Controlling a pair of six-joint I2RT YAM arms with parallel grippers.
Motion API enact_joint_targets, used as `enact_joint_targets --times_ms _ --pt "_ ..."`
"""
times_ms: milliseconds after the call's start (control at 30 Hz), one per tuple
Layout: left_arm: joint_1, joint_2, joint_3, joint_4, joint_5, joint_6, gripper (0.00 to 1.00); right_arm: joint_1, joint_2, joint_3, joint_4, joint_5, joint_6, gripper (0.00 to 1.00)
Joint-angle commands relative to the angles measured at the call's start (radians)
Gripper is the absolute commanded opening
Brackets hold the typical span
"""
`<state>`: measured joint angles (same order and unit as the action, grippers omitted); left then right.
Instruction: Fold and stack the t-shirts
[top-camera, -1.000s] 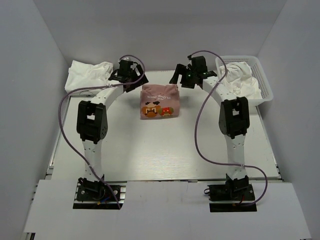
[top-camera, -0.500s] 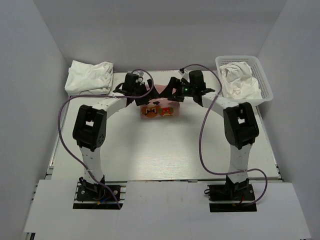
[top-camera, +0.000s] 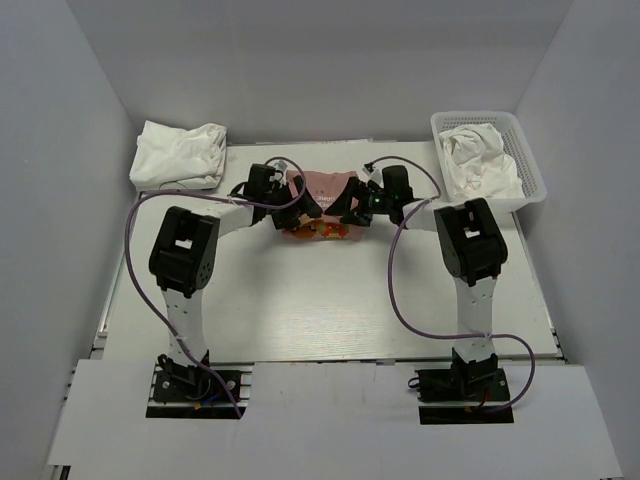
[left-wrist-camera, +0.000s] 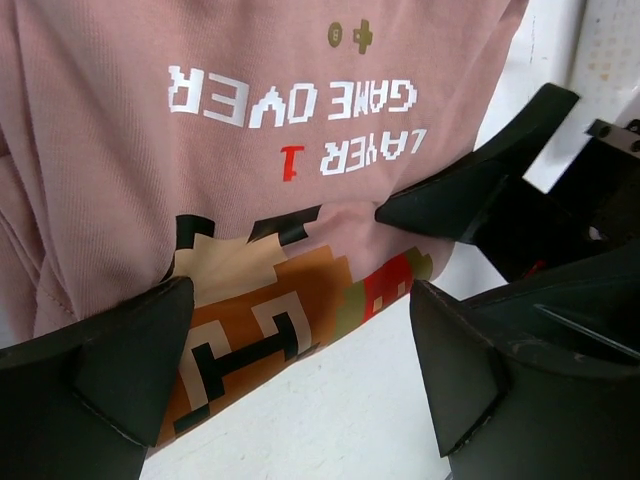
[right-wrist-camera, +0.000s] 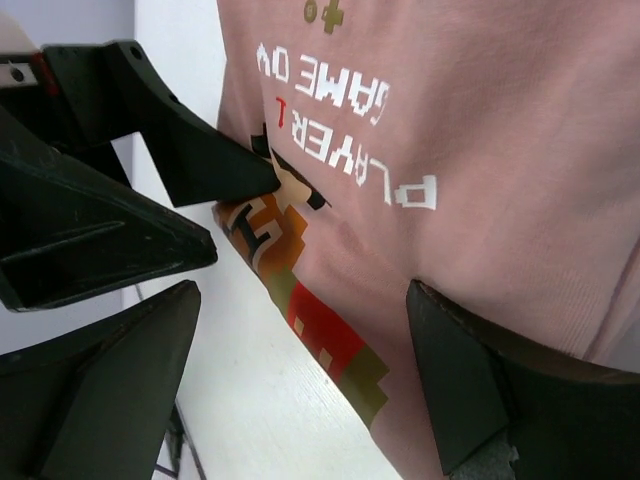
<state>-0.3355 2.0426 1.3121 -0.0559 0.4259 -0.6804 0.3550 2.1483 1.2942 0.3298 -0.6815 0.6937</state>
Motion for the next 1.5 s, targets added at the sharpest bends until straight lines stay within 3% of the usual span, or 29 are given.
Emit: enact_joint_targets --times_ms 0,200,267,400,667,1000,1200,1267,1333,1367,1433,1467 --pt "0.006 -0.047 -0.037 -0.093 -0.056 0.03 1.0 0.002 -0.06 0.02 -0.173 0.082 -0.173 0.9" --pt "-0.005 -0.099 0.133 -0.116 -0.134 0.078 1.0 0.002 -0.157 0.164 -0.301 0.166 -0.295 0.9" --pt "0.006 -0.058 0.214 -0.116 -0.098 0.078 1.0 0.001 -0.153 0.216 -0.305 0.165 -0.29 0.9" --pt "0.015 0.071 0.418 -0.153 -0.085 0.091 1.0 -0.005 -0.078 0.313 -0.285 0.171 -0.238 0.9" --pt "0.043 0.373 0.729 -0.255 -0.131 0.12 1.0 -0.042 0.249 0.556 -0.178 0.105 -0.079 0.9" --pt "0.11 0.455 0.645 -0.15 -0.075 0.099 1.0 -0.09 0.397 0.625 -0.212 0.077 -0.075 0.9" --pt "0.119 0.369 0.665 -0.15 -0.038 0.128 1.0 -0.083 0.262 0.629 -0.32 0.069 -0.204 0.9" --pt "0.119 0.282 0.688 -0.203 -0.099 0.172 1.0 -0.074 0.217 0.607 -0.382 0.077 -0.262 0.9" --pt "0.119 0.21 0.667 -0.235 -0.154 0.221 1.0 -0.056 0.083 0.524 -0.371 0.112 -0.319 0.9" --pt "0.109 0.17 0.645 -0.248 -0.212 0.237 1.0 -0.053 0.0 0.369 -0.358 0.141 -0.324 0.9" --pt "0.108 0.055 0.552 -0.26 -0.274 0.296 1.0 -0.034 -0.169 0.257 -0.233 0.184 -0.329 0.9" --pt "0.099 0.025 0.521 -0.26 -0.285 0.297 1.0 -0.031 -0.206 0.076 -0.206 0.201 -0.333 0.9"
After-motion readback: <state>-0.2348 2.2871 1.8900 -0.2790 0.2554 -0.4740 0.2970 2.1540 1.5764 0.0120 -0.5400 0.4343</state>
